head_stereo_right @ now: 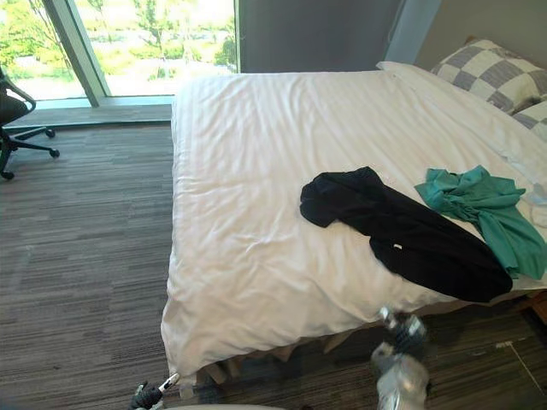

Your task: Tidy the bed and pick cloth on bed and put in laundry

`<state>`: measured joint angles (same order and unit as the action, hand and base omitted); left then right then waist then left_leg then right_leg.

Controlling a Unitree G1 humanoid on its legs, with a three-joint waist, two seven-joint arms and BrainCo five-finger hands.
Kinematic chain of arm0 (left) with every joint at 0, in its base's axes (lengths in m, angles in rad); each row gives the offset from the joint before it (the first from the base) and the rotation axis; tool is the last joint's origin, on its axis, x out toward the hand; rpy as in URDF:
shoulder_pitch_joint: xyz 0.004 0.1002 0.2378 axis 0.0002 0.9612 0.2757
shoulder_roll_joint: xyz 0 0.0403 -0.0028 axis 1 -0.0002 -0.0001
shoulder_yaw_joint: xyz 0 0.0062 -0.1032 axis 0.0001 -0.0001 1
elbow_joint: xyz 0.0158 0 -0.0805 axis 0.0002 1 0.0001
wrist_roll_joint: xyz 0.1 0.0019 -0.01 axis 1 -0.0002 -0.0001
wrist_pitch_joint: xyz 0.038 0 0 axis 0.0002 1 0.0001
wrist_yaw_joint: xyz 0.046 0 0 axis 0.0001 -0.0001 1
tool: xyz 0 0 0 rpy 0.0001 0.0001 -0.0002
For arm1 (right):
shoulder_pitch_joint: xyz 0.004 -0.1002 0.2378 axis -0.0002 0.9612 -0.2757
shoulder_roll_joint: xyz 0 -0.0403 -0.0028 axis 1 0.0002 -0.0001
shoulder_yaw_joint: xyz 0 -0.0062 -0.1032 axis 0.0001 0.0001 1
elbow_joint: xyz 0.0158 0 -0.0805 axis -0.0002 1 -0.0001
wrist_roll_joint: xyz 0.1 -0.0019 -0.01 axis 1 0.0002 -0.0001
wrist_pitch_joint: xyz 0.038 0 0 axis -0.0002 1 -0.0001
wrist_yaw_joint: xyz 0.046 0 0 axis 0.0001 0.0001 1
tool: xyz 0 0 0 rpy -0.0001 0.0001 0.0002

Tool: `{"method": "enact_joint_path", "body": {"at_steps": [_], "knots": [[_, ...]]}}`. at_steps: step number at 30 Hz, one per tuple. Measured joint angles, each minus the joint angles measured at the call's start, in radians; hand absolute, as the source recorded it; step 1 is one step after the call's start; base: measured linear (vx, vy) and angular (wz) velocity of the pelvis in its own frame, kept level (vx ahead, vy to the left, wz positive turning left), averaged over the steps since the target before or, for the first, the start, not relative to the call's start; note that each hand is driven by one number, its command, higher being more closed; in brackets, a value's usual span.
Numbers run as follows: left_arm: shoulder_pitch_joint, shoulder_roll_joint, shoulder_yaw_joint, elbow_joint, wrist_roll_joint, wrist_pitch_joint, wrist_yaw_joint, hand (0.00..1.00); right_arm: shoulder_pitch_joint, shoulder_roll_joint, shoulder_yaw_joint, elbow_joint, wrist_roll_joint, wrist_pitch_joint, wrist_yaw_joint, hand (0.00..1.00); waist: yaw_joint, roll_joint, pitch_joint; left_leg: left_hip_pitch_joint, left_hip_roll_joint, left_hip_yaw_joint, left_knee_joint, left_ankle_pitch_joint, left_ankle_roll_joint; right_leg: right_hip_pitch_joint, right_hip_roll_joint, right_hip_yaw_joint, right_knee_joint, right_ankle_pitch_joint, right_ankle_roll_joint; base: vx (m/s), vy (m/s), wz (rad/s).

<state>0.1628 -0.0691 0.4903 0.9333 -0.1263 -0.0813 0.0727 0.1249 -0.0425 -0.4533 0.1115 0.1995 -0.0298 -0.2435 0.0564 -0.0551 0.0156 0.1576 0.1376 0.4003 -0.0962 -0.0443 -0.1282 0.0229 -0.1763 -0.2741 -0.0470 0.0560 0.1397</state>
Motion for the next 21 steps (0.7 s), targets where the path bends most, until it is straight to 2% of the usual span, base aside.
{"method": "enact_joint_path", "body": {"at_steps": [3,6,10,16,19,21], "knots": [[-0.006,0.000,0.000,-0.002,0.000,0.000,0.000,0.00,-0.010,0.007,0.040,-0.102,-0.045,-0.001,-0.025,1.00,-0.001,-0.002,0.001,-0.001,0.000,0.001,0.012,-0.008,0.000,0.001,-0.001,0.005,0.001,0.000,0.000,0.00,-0.018,-0.04],[-0.015,-0.005,0.000,-0.006,0.000,0.000,0.001,0.00,-0.010,0.040,0.149,-0.231,-0.102,-0.019,-0.031,1.00,-0.001,0.004,0.007,-0.006,0.002,0.001,0.037,-0.028,0.002,0.002,-0.001,0.013,0.001,0.000,0.000,0.00,-0.019,-0.07],[-0.026,0.003,-0.023,-0.005,0.002,-0.002,0.002,0.00,-0.017,0.038,0.376,-0.320,-0.146,-0.056,0.016,1.00,0.009,-0.002,0.011,-0.023,-0.001,-0.015,0.050,-0.034,0.003,-0.003,-0.002,0.011,0.000,0.000,0.000,0.00,-0.018,0.06],[-0.044,0.067,-0.112,0.045,0.029,-0.004,0.002,0.00,-0.229,0.011,0.677,-0.189,-0.144,-0.094,0.140,1.00,0.022,-0.029,0.036,-0.064,-0.007,-0.068,0.079,-0.034,0.004,-0.014,-0.002,0.000,0.000,0.001,-0.001,-0.02,-0.029,0.14],[-0.063,0.081,-0.139,0.053,0.029,-0.007,0.005,0.00,-0.334,0.017,0.781,-0.109,-0.132,-0.104,0.170,1.00,0.046,-0.033,0.051,-0.072,-0.007,-0.091,0.083,-0.033,0.006,-0.012,-0.002,-0.012,0.001,0.002,-0.002,-0.02,-0.021,0.12],[-0.072,0.088,-0.159,0.054,0.027,-0.017,0.019,0.00,-0.423,0.029,0.870,-0.030,-0.102,-0.109,0.191,1.00,0.051,-0.035,0.074,-0.074,-0.007,-0.111,0.086,-0.032,0.007,-0.006,-0.003,-0.020,0.003,0.002,-0.002,-0.03,-0.012,0.12]]}}
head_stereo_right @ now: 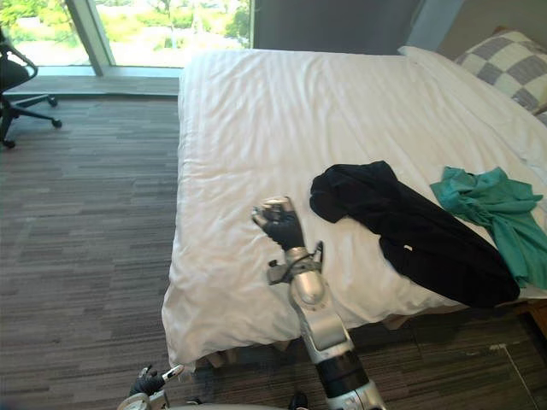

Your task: Tidy the bed and pick cloth on bed and put in laundry

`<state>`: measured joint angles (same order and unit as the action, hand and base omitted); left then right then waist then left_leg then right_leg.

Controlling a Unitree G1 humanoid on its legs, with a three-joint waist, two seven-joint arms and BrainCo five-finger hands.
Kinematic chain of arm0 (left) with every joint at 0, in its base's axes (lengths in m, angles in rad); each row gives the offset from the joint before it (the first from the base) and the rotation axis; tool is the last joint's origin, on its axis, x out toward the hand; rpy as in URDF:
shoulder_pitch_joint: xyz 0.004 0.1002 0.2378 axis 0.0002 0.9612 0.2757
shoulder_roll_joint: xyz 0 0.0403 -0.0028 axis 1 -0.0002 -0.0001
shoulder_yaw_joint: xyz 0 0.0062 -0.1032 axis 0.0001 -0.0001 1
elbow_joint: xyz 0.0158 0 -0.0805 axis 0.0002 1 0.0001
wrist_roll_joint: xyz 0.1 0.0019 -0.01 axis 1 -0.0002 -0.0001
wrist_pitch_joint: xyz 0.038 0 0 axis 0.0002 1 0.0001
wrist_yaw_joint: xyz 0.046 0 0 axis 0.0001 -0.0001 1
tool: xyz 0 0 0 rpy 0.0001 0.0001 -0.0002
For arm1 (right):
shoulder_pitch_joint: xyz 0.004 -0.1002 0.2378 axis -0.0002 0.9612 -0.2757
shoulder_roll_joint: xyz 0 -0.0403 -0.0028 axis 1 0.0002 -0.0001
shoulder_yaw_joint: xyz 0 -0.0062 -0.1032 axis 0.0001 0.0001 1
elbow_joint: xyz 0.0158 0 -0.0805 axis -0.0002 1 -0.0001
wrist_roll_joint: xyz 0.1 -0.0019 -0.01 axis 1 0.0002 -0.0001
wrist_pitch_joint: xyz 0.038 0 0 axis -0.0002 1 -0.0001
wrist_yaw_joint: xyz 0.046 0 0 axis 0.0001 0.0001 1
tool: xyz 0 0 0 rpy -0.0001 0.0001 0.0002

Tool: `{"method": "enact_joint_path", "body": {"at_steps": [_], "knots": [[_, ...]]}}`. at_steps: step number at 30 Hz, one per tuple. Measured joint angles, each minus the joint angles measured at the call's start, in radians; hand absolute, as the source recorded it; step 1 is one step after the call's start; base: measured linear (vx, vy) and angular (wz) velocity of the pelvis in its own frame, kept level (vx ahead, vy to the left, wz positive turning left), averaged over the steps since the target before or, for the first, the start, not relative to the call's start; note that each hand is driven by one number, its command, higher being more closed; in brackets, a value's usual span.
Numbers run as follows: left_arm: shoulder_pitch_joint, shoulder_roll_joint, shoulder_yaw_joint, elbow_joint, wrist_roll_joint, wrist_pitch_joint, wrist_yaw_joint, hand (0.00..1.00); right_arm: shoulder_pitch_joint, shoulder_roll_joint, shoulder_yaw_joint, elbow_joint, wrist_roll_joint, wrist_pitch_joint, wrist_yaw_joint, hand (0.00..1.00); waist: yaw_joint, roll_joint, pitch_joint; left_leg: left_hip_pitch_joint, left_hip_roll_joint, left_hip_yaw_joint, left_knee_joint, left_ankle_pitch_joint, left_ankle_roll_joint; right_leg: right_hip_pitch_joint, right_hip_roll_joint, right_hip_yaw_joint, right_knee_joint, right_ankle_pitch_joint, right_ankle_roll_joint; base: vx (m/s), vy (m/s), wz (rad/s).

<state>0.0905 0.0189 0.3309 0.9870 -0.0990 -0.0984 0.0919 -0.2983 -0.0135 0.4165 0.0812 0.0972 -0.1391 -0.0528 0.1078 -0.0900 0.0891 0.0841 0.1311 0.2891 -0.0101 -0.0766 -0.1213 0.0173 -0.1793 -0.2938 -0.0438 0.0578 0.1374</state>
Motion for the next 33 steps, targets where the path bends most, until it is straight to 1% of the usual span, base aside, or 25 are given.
{"method": "enact_joint_path", "body": {"at_steps": [1,2,4,6,7,8,9,11,12,13,14,15,16,18,20,21,23,24,26,27,30,33], "knots": [[-0.003,0.005,-0.008,0.000,0.000,0.000,0.001,0.00,-0.023,0.002,0.022,0.019,0.003,-0.001,0.005,1.00,0.007,0.000,0.007,-0.003,0.000,-0.003,0.002,0.000,0.000,-0.001,0.000,-0.001,0.001,0.000,0.000,-0.04,-0.010,0.10],[-0.017,0.012,-0.019,0.001,0.000,0.000,0.001,0.00,-0.065,0.003,0.059,0.051,0.019,-0.002,0.014,1.00,0.014,-0.004,0.027,-0.012,0.001,-0.013,0.013,-0.001,0.002,-0.003,-0.001,-0.004,0.004,0.000,0.000,-0.06,-0.018,0.20],[-0.038,0.023,-0.048,-0.001,-0.005,-0.001,0.002,0.00,-0.120,0.006,0.095,0.101,0.040,-0.006,0.025,1.00,0.018,-0.009,0.053,-0.040,0.001,-0.050,0.025,0.001,0.005,-0.010,-0.004,-0.030,0.010,0.000,-0.001,-0.06,-0.023,0.35],[-0.057,0.031,-0.067,-0.005,-0.035,-0.004,0.001,0.00,-0.192,0.023,0.128,0.156,0.061,-0.006,0.036,1.00,0.027,-0.018,0.102,-0.071,0.000,-0.083,0.041,0.006,0.010,-0.015,-0.006,-0.057,0.012,0.002,-0.003,-0.06,-0.019,0.38],[-0.064,0.033,-0.068,-0.009,-0.044,-0.004,0.001,0.00,-0.214,0.029,0.133,0.167,0.069,-0.006,0.041,1.00,0.034,-0.018,0.119,-0.080,0.000,-0.088,0.048,0.006,0.011,-0.018,-0.007,-0.062,0.014,0.003,-0.004,-0.09,-0.017,0.28],[-0.079,0.035,-0.081,-0.015,-0.053,-0.006,0.002,0.00,-0.255,0.041,0.143,0.194,0.082,-0.007,0.044,1.00,0.048,-0.020,0.142,-0.105,0.000,-0.097,0.060,0.009,0.012,-0.036,-0.009,-0.067,0.019,0.006,-0.009,-0.06,-0.007,0.16],[-0.086,0.036,-0.088,-0.017,-0.058,-0.006,0.002,0.00,-0.271,0.044,0.146,0.204,0.086,-0.007,0.044,1.00,0.051,-0.019,0.153,-0.117,0.000,-0.104,0.064,0.010,0.014,-0.041,-0.010,-0.074,0.020,0.008,-0.011,-0.08,-0.010,0.32],[-0.118,0.040,-0.098,-0.039,-0.081,-0.016,0.002,0.00,-0.352,0.061,0.147,0.269,0.091,-0.007,0.045,1.00,0.067,-0.017,0.209,-0.175,-0.003,-0.143,0.085,0.021,0.017,-0.068,-0.014,-0.107,0.023,0.013,-0.019,-0.08,-0.014,0.42],[-0.122,0.040,-0.099,-0.047,-0.086,-0.019,0.002,0.00,-0.363,0.064,0.147,0.279,0.096,-0.007,0.045,1.00,0.074,-0.018,0.222,-0.182,-0.003,-0.146,0.087,0.022,0.018,-0.072,-0.014,-0.110,0.024,0.015,-0.020,-0.07,-0.012,0.29],[-0.125,0.041,-0.106,-0.065,-0.087,-0.024,0.002,0.00,-0.381,0.071,0.146,0.297,0.099,-0.007,0.044,1.00,0.077,-0.018,0.240,-0.204,-0.004,-0.157,0.098,0.023,0.018,-0.081,-0.015,-0.120,0.024,0.016,-0.021,-0.04,-0.006,0.44],[-0.138,0.046,-0.122,-0.088,-0.089,-0.028,0.002,0.00,-0.406,0.076,0.144,0.309,0.110,-0.007,0.039,1.00,0.078,-0.011,0.283,-0.241,-0.006,-0.191,0.121,0.023,0.019,-0.085,-0.016,-0.151,0.025,0.017,-0.022,-0.05,-0.003,0.48],[-0.143,0.048,-0.127,-0.099,-0.090,-0.028,0.002,0.00,-0.416,0.076,0.143,0.311,0.115,-0.007,0.038,1.00,0.080,-0.009,0.296,-0.256,-0.006,-0.198,0.126,0.025,0.020,-0.093,-0.016,-0.158,0.025,0.018,-0.023,-0.06,0.008,0.51],[-0.153,0.047,-0.134,-0.115,-0.110,-0.033,0.002,0.00,-0.430,0.076,0.141,0.313,0.116,-0.007,0.033,1.00,0.086,-0.009,0.304,-0.305,-0.007,-0.213,0.138,0.030,0.021,-0.129,-0.016,-0.169,0.026,0.024,-0.026,-0.06,0.013,0.33],[-0.171,0.040,-0.136,-0.138,-0.126,-0.043,0.002,0.00,-0.460,0.078,0.128,0.335,0.116,-0.007,0.021,1.00,0.091,0.000,0.341,-0.349,-0.011,-0.231,0.138,0.046,0.022,-0.160,-0.018,-0.188,0.025,0.033,-0.030,-0.05,0.012,0.31],[-0.183,0.032,-0.138,-0.139,-0.128,-0.063,0.002,0.00,-0.477,0.088,0.077,0.392,0.116,-0.008,0.009,1.00,0.105,0.021,0.376,-0.397,-0.016,-0.255,0.136,0.062,0.024,-0.193,-0.020,-0.211,0.025,0.036,-0.032,-0.05,0.008,0.31],[-0.183,0.029,-0.138,-0.139,-0.131,-0.067,0.002,0.00,-0.491,0.093,0.061,0.426,0.116,-0.008,0.006,1.00,0.105,0.027,0.381,-0.413,-0.018,-0.264,0.135,0.067,0.024,-0.204,-0.020,-0.217,0.026,0.037,-0.032,-0.04,0.005,0.38],[-0.194,0.026,-0.145,-0.137,-0.147,-0.073,0.002,0.00,-0.544,0.094,0.013,0.540,0.114,-0.008,-0.011,1.00,0.110,0.057,0.398,-0.464,-0.025,-0.292,0.129,0.086,0.025,-0.240,-0.024,-0.245,0.027,0.041,-0.033,-0.04,0.005,0.35],[-0.200,0.029,-0.152,-0.136,-0.151,-0.077,0.002,0.00,-0.562,0.095,-0.008,0.585,0.112,-0.008,-0.025,1.00,0.119,0.070,0.405,-0.487,-0.028,-0.297,0.116,0.099,0.024,-0.266,-0.027,-0.249,0.027,0.044,-0.033,-0.03,0.012,0.19],[-0.212,0.029,-0.156,-0.129,-0.154,-0.082,0.002,0.00,-0.575,0.094,-0.023,0.632,0.099,-0.008,-0.035,1.00,0.129,0.081,0.412,-0.506,-0.030,-0.299,0.103,0.113,0.023,-0.289,-0.031,-0.251,0.028,0.048,-0.034,-0.03,0.014,0.10],[-0.223,0.027,-0.168,-0.119,-0.161,-0.084,0.002,0.00,-0.580,0.096,-0.039,0.680,0.073,-0.008,-0.039,1.00,0.133,0.095,0.419,-0.521,-0.031,-0.302,0.096,0.120,0.025,-0.305,-0.032,-0.255,0.028,0.050,-0.035,-0.02,0.009,0.08],[-0.238,0.021,-0.179,-0.119,-0.168,-0.086,0.001,0.00,-0.589,0.103,-0.082,0.792,0.030,-0.007,-0.053,1.00,0.129,0.111,0.427,-0.558,-0.043,-0.301,0.088,0.134,0.029,-0.349,-0.041,-0.253,0.031,0.058,-0.036,-0.02,0.028,0.04],[-0.254,0.007,-0.198,-0.119,-0.179,-0.088,-0.001,0.00,-0.578,0.114,-0.100,0.848,0.009,-0.006,-0.068,1.00,0.129,0.123,0.433,-0.565,-0.045,-0.300,0.077,0.140,0.029,-0.362,-0.052,-0.251,0.035,0.060,-0.034,0.00,0.016,0.01]]}}
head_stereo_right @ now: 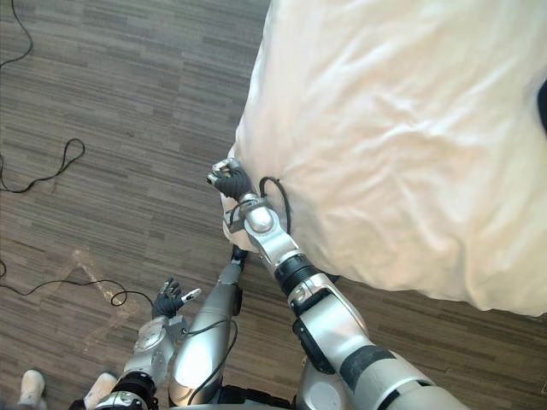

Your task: Tidy the bed and pick cloth on bed and put in laundry

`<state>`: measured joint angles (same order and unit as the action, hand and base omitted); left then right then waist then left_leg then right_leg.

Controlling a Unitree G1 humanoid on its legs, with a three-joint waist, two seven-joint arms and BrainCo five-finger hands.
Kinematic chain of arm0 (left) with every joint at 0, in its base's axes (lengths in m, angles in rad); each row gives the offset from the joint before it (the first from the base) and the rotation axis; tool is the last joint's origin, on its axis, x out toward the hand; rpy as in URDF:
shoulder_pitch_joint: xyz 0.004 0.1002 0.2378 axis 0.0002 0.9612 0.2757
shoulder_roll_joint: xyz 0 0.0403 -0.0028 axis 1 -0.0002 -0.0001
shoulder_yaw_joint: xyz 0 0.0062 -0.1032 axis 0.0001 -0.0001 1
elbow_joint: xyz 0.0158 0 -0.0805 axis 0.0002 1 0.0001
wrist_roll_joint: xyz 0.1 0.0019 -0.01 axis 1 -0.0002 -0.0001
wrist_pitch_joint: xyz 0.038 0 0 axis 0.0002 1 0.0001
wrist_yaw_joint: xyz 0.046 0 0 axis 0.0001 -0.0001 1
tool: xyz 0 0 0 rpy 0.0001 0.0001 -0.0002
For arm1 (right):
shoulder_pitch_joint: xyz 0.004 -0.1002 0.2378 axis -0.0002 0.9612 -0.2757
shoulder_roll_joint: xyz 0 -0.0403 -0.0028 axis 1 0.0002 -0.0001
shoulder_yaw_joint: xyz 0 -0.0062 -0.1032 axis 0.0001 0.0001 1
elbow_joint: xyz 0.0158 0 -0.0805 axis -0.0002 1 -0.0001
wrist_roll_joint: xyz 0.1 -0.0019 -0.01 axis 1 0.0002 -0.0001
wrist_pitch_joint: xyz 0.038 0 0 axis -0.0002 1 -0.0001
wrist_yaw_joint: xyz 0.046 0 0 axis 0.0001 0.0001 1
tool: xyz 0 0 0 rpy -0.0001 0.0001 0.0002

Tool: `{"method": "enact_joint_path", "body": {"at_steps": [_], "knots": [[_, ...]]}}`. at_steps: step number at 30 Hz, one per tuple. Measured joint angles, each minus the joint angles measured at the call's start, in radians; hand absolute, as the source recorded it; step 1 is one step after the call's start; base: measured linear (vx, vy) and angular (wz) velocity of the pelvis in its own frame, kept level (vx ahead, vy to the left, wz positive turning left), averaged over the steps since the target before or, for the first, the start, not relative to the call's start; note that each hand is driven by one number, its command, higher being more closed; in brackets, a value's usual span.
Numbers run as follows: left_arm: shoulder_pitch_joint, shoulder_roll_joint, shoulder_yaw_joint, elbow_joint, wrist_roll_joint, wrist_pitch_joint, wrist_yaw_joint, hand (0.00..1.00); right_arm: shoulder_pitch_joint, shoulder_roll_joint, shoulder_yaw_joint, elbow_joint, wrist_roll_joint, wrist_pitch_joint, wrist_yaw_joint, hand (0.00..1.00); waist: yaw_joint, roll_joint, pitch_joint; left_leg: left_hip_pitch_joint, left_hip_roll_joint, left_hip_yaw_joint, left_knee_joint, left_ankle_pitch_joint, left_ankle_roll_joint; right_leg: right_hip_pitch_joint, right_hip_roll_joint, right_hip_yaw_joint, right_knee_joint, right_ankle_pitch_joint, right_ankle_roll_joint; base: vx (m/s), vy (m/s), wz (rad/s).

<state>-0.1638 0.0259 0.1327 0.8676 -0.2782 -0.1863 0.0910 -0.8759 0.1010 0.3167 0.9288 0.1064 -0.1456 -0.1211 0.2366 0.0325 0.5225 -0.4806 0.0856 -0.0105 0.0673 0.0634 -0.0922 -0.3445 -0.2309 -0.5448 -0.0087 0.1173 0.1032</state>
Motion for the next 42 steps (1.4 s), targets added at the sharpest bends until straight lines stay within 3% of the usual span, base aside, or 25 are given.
{"method": "enact_joint_path", "body": {"at_steps": [9,14,16,18,20,22,23,24,26,30,32,34,39,42], "knots": [[-0.007,-0.042,-0.004,-0.042,-0.015,0.002,-0.005,0.00,0.304,0.029,0.112,0.070,-0.016,0.049,0.015,1.00,-0.008,-0.005,-0.004,0.068,-0.018,0.058,-0.015,0.004,0.002,0.031,-0.035,0.041,0.011,0.002,0.004,0.01,0.027,-0.10],[-0.004,-0.051,-0.008,-0.028,-0.005,0.008,-0.009,0.00,0.433,0.039,0.175,0.072,-0.024,0.066,0.077,1.00,-0.043,-0.019,-0.035,0.140,-0.012,0.075,-0.018,-0.003,-0.006,0.085,-0.023,0.067,0.010,0.002,0.004,-0.02,-0.005,-0.19],[0.005,-0.035,-0.008,0.004,-0.004,0.011,-0.011,0.00,0.463,0.025,0.215,0.071,-0.022,0.073,0.101,1.00,-0.063,-0.040,-0.083,0.165,-0.007,0.083,-0.030,-0.004,-0.006,0.099,-0.013,0.074,0.010,0.003,0.004,-0.05,0.006,-0.19],[0.049,0.006,-0.014,0.030,0.021,0.027,-0.020,0.00,0.502,-0.002,0.317,-0.010,-0.013,0.076,0.138,1.00,-0.063,-0.085,-0.140,0.220,0.010,0.109,-0.032,-0.023,-0.003,0.133,0.006,0.108,0.003,0.002,0.004,-0.05,-0.011,-0.40],[0.080,0.034,-0.012,0.053,0.037,0.029,-0.020,0.00,0.542,-0.024,0.397,-0.105,0.011,0.075,0.185,1.00,-0.062,-0.111,-0.184,0.263,0.019,0.127,-0.034,-0.033,-0.006,0.167,0.018,0.130,-0.014,0.002,0.003,-0.03,-0.014,-0.36],[0.119,0.050,-0.004,0.078,0.048,0.031,-0.027,0.00,0.579,-0.056,0.474,-0.236,0.055,0.077,0.242,1.00,-0.063,-0.126,-0.232,0.306,0.026,0.162,-0.051,-0.042,-0.011,0.186,0.025,0.162,-0.029,0.002,0.002,-0.03,0.002,-0.56],[0.147,0.061,-0.004,0.104,0.066,0.032,-0.031,0.00,0.609,-0.076,0.525,-0.343,0.131,0.083,0.284,1.00,-0.068,-0.128,-0.262,0.330,0.029,0.186,-0.062,-0.048,-0.018,0.186,0.026,0.185,-0.029,0.002,0.004,-0.02,0.017,-0.63],[0.157,0.063,0.000,0.112,0.065,0.034,-0.034,0.00,0.611,-0.080,0.540,-0.384,0.169,0.088,0.301,1.00,-0.071,-0.127,-0.269,0.338,0.030,0.197,-0.065,-0.050,-0.017,0.186,0.027,0.196,-0.029,0.002,0.004,-0.01,0.021,-0.66],[0.184,0.069,0.028,0.128,0.074,0.044,-0.043,0.00,0.642,-0.081,0.617,-0.546,0.364,0.100,0.395,1.00,-0.087,-0.119,-0.297,0.387,0.036,0.252,-0.080,-0.052,-0.021,0.187,0.038,0.253,-0.027,0.008,0.003,-0.01,0.014,-0.71],[0.186,0.063,0.028,0.154,0.075,0.045,-0.048,0.00,0.618,-0.079,0.615,-0.640,0.501,0.108,0.432,1.00,-0.109,-0.097,-0.311,0.415,0.037,0.285,-0.084,-0.053,-0.023,0.187,0.043,0.288,-0.027,0.022,-0.004,-0.01,0.010,-0.37],[0.185,0.064,0.027,0.155,0.073,0.045,-0.047,0.00,0.544,-0.068,0.542,-0.666,0.599,0.107,0.418,1.00,-0.117,-0.095,-0.309,0.401,0.037,0.304,-0.072,-0.053,-0.023,0.164,0.045,0.316,-0.025,0.037,0.002,-0.03,0.009,-0.20],[0.183,0.062,0.027,0.154,0.071,0.045,-0.047,0.00,0.496,-0.064,0.494,-0.680,0.626,0.092,0.405,1.00,-0.124,-0.088,-0.301,0.372,0.038,0.302,-0.036,-0.061,-0.016,0.149,0.043,0.319,-0.024,0.043,0.001,-0.03,0.003,-0.04],[0.160,0.047,0.030,0.126,0.013,0.031,-0.041,0.00,0.265,-0.016,0.273,-0.666,0.695,0.001,0.305,1.00,-0.136,-0.021,-0.208,0.228,0.037,0.299,0.078,-0.100,-0.005,0.049,0.020,0.332,-0.011,0.069,0.010,-0.08,0.013,0.01],[0.150,0.037,0.042,0.098,0.012,0.022,-0.040,0.00,0.180,-0.016,0.185,-0.660,0.703,-0.027,0.263,1.00,-0.132,-0.001,-0.169,0.159,0.034,0.298,0.075,-0.084,-0.002,-0.014,0.014,0.327,-0.018,0.079,0.023,-0.06,-0.015,0.11]]}}
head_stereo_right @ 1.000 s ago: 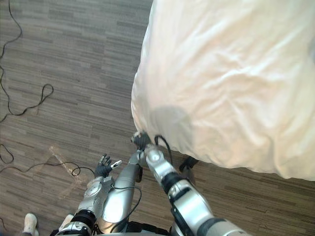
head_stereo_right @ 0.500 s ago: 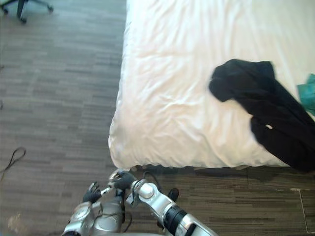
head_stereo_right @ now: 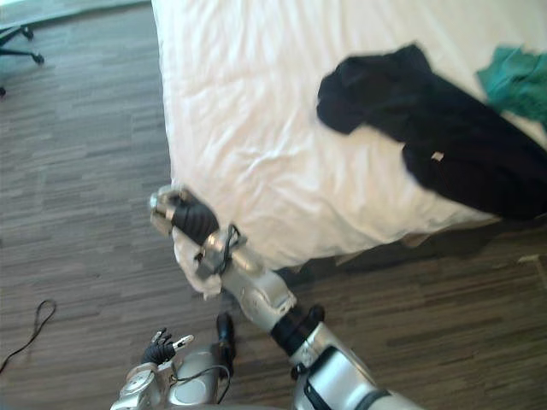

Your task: Tidy the bed and pick cloth on bed and put in laundry

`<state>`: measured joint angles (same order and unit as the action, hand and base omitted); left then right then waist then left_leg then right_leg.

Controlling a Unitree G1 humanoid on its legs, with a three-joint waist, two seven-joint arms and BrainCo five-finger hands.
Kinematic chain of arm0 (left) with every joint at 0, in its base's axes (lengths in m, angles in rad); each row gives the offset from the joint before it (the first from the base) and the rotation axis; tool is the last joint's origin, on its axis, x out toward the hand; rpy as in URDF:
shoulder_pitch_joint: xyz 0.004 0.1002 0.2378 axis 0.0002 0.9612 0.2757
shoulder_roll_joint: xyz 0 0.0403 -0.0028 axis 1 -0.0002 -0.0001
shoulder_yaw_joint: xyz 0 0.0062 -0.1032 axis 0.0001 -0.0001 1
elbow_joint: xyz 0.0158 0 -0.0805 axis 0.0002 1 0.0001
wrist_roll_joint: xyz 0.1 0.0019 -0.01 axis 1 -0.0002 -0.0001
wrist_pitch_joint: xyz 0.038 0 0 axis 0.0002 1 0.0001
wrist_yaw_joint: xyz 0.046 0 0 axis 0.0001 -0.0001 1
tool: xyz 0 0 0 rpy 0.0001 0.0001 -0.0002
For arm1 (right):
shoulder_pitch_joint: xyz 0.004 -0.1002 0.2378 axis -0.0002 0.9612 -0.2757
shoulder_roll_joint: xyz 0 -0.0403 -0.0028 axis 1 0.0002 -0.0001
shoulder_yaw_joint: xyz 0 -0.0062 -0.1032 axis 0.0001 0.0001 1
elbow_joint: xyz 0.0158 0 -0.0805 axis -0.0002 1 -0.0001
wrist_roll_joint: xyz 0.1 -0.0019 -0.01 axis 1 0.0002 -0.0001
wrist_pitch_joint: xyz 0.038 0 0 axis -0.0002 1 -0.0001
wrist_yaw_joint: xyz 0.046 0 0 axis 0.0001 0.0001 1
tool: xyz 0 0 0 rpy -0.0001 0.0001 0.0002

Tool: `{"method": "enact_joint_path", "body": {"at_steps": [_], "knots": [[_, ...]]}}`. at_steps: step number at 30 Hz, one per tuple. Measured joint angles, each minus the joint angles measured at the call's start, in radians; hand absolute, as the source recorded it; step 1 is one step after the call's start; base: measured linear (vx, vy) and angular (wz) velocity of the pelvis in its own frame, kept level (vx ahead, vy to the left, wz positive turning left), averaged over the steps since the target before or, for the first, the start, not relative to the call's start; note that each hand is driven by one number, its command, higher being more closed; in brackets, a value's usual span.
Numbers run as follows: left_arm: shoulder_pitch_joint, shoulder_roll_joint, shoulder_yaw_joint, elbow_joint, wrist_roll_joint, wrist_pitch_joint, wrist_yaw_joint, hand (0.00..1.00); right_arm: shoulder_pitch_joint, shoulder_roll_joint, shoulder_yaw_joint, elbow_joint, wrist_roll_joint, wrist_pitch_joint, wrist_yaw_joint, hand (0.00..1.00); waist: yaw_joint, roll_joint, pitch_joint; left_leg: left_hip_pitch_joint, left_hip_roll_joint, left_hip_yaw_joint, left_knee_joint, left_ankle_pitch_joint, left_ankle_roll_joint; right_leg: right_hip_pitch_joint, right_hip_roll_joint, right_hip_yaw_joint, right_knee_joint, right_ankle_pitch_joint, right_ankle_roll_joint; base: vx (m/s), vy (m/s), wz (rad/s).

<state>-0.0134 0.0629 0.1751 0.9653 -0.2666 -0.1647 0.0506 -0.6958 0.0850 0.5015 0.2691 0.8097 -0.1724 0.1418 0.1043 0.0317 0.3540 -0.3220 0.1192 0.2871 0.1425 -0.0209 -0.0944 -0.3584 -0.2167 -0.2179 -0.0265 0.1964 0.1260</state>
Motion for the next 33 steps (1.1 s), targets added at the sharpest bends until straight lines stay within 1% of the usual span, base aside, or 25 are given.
{"method": "enact_joint_path", "body": {"at_steps": [1,2,3,5,7,8,9,10,11,14,15,17,19,20,21,23,24,25,26,27,29,30,31,32,33], "knots": [[-0.005,-0.006,0.012,-0.017,-0.001,-0.001,0.000,0.00,-0.018,0.000,-0.044,0.000,0.000,-0.011,-0.015,1.00,0.001,0.006,0.022,-0.022,0.001,-0.010,-0.005,0.014,-0.002,-0.016,-0.002,-0.016,-0.008,0.007,-0.004,0.01,-0.017,0.31],[-0.013,-0.013,0.012,-0.031,-0.010,-0.002,0.001,0.00,-0.029,-0.001,-0.100,0.004,0.002,-0.018,-0.032,1.00,0.001,0.015,0.032,-0.050,0.003,-0.028,-0.019,0.030,-0.002,-0.033,0.001,-0.036,-0.014,0.015,-0.014,0.01,-0.025,0.35],[-0.015,-0.017,0.010,-0.040,-0.018,-0.003,0.000,0.00,-0.037,-0.001,-0.123,0.009,0.003,-0.021,-0.037,1.00,0.003,0.017,0.037,-0.056,0.003,-0.030,-0.030,0.038,-0.002,-0.042,0.001,-0.045,-0.015,0.015,-0.014,0.01,-0.039,0.34],[-0.025,-0.052,0.003,-0.080,-0.029,-0.011,0.000,0.00,-0.099,-0.016,-0.256,0.052,0.023,-0.046,-0.076,1.00,0.028,0.027,0.052,-0.087,0.002,-0.029,-0.086,0.084,0.003,-0.089,0.005,-0.056,-0.022,0.024,-0.020,0.03,-0.042,0.18],[-0.025,-0.060,-0.002,-0.090,-0.039,-0.020,-0.001,0.00,-0.126,-0.033,-0.311,0.088,0.023,-0.064,-0.095,1.00,0.029,0.041,0.065,-0.087,0.001,-0.030,-0.106,0.099,0.004,-0.093,0.006,-0.065,-0.025,0.031,-0.028,0.05,-0.015,0.09],[-0.025,-0.067,-0.013,-0.100,-0.052,-0.022,-0.001,0.00,-0.141,-0.070,-0.359,0.144,0.018,-0.077,-0.117,1.00,0.037,0.053,0.072,-0.089,-0.001,-0.025,-0.109,0.099,0.004,-0.100,0.004,-0.062,-0.025,0.029,-0.031,0.06,0.002,0.01],[-0.025,-0.071,-0.015,-0.101,-0.057,-0.023,-0.001,0.00,-0.145,-0.089,-0.378,0.166,0.010,-0.080,-0.120,1.00,0.040,0.057,0.073,-0.089,-0.003,-0.022,-0.110,0.099,0.004,-0.102,0.003,-0.058,-0.025,0.029,-0.031,0.10,0.015,-0.06],[-0.025,-0.082,-0.016,-0.109,-0.059,-0.030,-0.004,0.00,-0.156,-0.131,-0.398,0.220,-0.016,-0.089,-0.110,1.00,0.044,0.067,0.078,-0.090,-0.007,-0.019,-0.112,0.099,0.004,-0.106,0.000,-0.053,-0.025,0.029,-0.031,0.09,0.021,-0.04],[-0.025,-0.091,-0.017,-0.117,-0.058,-0.039,-0.010,0.00,-0.164,-0.160,-0.397,0.233,-0.046,-0.094,-0.099,1.00,0.042,0.078,0.083,-0.090,-0.011,-0.015,-0.112,0.100,0.004,-0.107,-0.004,-0.050,-0.025,0.029,-0.031,0.08,0.022,-0.04],[-0.024,-0.095,-0.030,-0.118,-0.058,-0.043,-0.025,0.00,-0.175,-0.168,-0.405,0.289,-0.080,-0.097,-0.085,1.00,0.039,0.084,0.080,-0.070,-0.015,0.006,-0.124,0.100,0.004,-0.101,-0.007,-0.040,-0.025,0.029,-0.031,0.03,0.018,-0.11],[-0.023,-0.094,-0.042,-0.118,-0.058,-0.043,-0.039,0.00,-0.168,-0.170,-0.417,0.304,-0.088,-0.097,-0.065,1.00,0.037,0.085,0.080,-0.060,-0.017,0.010,-0.129,0.099,0.004,-0.094,-0.009,-0.039,-0.026,0.028,-0.029,0.00,0.000,0.00],[-0.024,-0.090,-0.047,-0.117,-0.058,-0.040,-0.052,0.00,-0.148,-0.172,-0.451,0.308,-0.087,-0.094,-0.044,1.00,0.029,0.081,0.080,-0.045,-0.017,0.024,-0.132,0.090,0.013,-0.078,-0.009,-0.039,-0.030,0.022,-0.022,0.00,0.000,0.00],[-0.026,-0.079,-0.042,-0.113,-0.058,-0.037,-0.054,0.00,-0.089,-0.154,-0.530,0.306,-0.072,-0.092,-0.017,1.00,0.027,0.052,0.065,-0.038,-0.017,0.036,-0.106,0.068,0.023,-0.060,-0.012,-0.028,-0.038,0.020,-0.010,0.00,0.019,-0.12],[-0.043,-0.069,-0.008,-0.077,-0.058,-0.034,-0.054,0.00,-0.038,-0.112,-0.608,0.303,-0.065,-0.086,-0.010,1.00,0.024,0.016,0.046,-0.037,-0.012,0.051,-0.068,0.042,0.026,-0.049,-0.012,-0.011,-0.044,0.022,-0.006,0.02,0.016,-0.25],[-0.047,-0.065,-0.001,-0.067,-0.059,-0.033,-0.052,0.00,-0.021,-0.096,-0.635,0.303,-0.063,-0.082,-0.009,1.00,0.024,0.002,0.038,-0.036,-0.009,0.057,-0.056,0.031,0.025,-0.047,-0.012,-0.007,-0.044,0.022,-0.005,0.02,0.014,-0.42],[-0.071,-0.040,0.033,-0.027,-0.059,-0.012,-0.050,0.00,0.109,-0.038,-0.812,0.295,-0.018,-0.054,-0.009,1.00,0.014,-0.083,-0.021,-0.025,0.014,0.088,0.024,-0.034,0.026,-0.021,-0.004,0.015,-0.044,0.020,0.000,0.05,0.007,-0.43],[-0.073,-0.036,0.033,-0.024,-0.059,-0.011,-0.051,0.00,0.137,-0.035,-0.849,0.296,-0.006,-0.050,-0.009,1.00,0.010,-0.094,-0.032,-0.023,0.018,0.089,0.038,-0.046,0.027,-0.013,-0.003,0.015,-0.044,0.019,-0.001,0.09,0.017,-0.30],[-0.077,-0.030,0.034,-0.015,-0.059,-0.008,-0.051,0.00,0.224,-0.033,-0.956,0.313,0.014,-0.044,-0.028,1.00,0.003,-0.129,-0.059,0.001,0.025,0.096,0.065,-0.076,0.026,0.017,0.000,0.023,-0.041,0.005,0.008,0.09,0.029,-0.19],[-0.076,-0.028,0.034,-0.008,-0.058,-0.004,-0.052,0.00,0.270,-0.039,-1.019,0.341,0.026,-0.039,-0.054,1.00,-0.003,-0.143,-0.076,0.015,0.029,0.102,0.079,-0.092,0.025,0.032,0.001,0.026,-0.038,0.001,0.007,0.15,0.052,-0.35],[-0.078,-0.034,0.045,0.008,-0.058,0.006,-0.053,0.00,0.382,-0.068,-1.150,0.416,0.052,-0.025,-0.109,1.00,-0.008,-0.154,-0.104,0.051,0.037,0.115,0.103,-0.122,0.022,0.062,0.004,0.040,-0.027,-0.006,-0.005,0.15,0.051,-0.33],[-0.074,-0.046,0.052,0.021,-0.055,0.016,-0.053,0.00,0.489,-0.098,-1.211,0.445,0.069,-0.021,-0.140,1.00,-0.015,-0.151,-0.113,0.106,0.036,0.140,0.103,-0.137,0.016,0.098,0.004,0.055,-0.025,-0.012,-0.012,0.13,0.041,-0.42],[-0.064,-0.050,0.054,0.036,-0.055,0.028,-0.053,0.00,0.569,-0.112,-1.230,0.447,0.069,-0.017,-0.152,0.00,-0.039,-0.143,-0.122,0.152,0.035,0.160,0.093,-0.144,0.010,0.128,0.005,0.065,-0.024,-0.016,-0.017,0.11,0.034,-0.42],[-0.059,-0.050,0.055,0.041,-0.055,0.031,-0.053,0.00,0.593,-0.114,-1.232,0.447,0.069,-0.017,-0.153,0.00,-0.048,-0.140,-0.129,0.169,0.035,0.173,0.086,-0.145,0.010,0.135,0.006,0.067,-0.023,-0.017,-0.017,0.12,0.032,-0.55],[-0.044,-0.053,0.055,0.048,-0.054,0.035,-0.053,0.00,0.645,-0.119,-1.230,0.447,0.067,-0.014,-0.156,0.00,-0.064,-0.132,-0.153,0.211,0.034,0.201,0.065,-0.146,0.008,0.143,0.011,0.067,-0.013,-0.018,-0.020,0.12,0.025,-0.63],[-0.039,-0.055,0.061,0.051,-0.050,0.047,-0.053,0.00,0.689,-0.124,-1.221,0.447,0.047,-0.006,-0.157,0.00,-0.064,-0.117,-0.166,0.270,0.034,0.230,0.038,-0.148,0.004,0.164,0.018,0.067,0.002,-0.025,-0.024,0.11,0.023,-0.64]]}}
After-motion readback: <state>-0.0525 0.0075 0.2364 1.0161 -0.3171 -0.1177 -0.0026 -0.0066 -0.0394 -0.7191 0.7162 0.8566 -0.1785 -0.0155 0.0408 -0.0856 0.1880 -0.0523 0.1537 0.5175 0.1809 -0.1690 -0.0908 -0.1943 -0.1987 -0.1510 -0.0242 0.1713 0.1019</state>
